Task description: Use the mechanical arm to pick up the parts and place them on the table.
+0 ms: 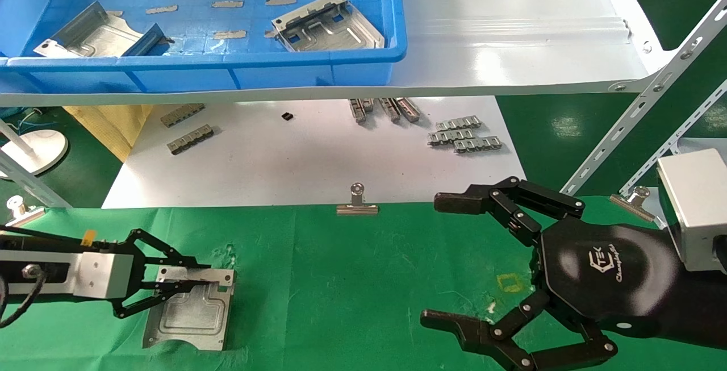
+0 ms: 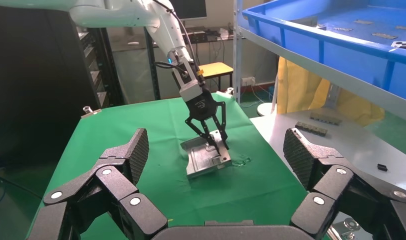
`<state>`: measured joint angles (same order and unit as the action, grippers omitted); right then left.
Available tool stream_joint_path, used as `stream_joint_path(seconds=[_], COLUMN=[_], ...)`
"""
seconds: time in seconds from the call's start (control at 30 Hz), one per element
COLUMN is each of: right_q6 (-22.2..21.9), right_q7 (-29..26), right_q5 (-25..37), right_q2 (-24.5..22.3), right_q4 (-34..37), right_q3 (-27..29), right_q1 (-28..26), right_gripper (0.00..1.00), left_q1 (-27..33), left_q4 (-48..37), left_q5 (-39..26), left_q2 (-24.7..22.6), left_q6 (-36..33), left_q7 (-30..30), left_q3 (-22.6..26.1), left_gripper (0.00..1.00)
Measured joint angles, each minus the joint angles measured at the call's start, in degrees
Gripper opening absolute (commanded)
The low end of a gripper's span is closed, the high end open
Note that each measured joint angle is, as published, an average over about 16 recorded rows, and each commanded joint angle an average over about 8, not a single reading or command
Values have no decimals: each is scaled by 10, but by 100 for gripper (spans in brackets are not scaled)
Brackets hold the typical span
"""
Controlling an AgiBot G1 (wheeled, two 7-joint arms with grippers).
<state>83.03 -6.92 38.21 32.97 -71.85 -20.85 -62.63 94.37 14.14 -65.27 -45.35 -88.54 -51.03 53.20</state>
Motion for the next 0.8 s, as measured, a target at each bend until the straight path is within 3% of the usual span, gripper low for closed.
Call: stream_joint_path(seconds=[0.23,0.8], right_q6=[0,0], right_q7=[0,0], right_q5=[0,0], right_q2=[0,0], right_q4=[0,0], right_q3=[0,0], right_q1=[0,0], right_gripper=[100,100], left_q1=[2,-27], left_q4=[-33,-41], left_q5=[18,98], left_q2=[-9,8], left_q6=[-12,-31], left_q7=[3,109], left_q3=[-6,-29], left_gripper=[100,100])
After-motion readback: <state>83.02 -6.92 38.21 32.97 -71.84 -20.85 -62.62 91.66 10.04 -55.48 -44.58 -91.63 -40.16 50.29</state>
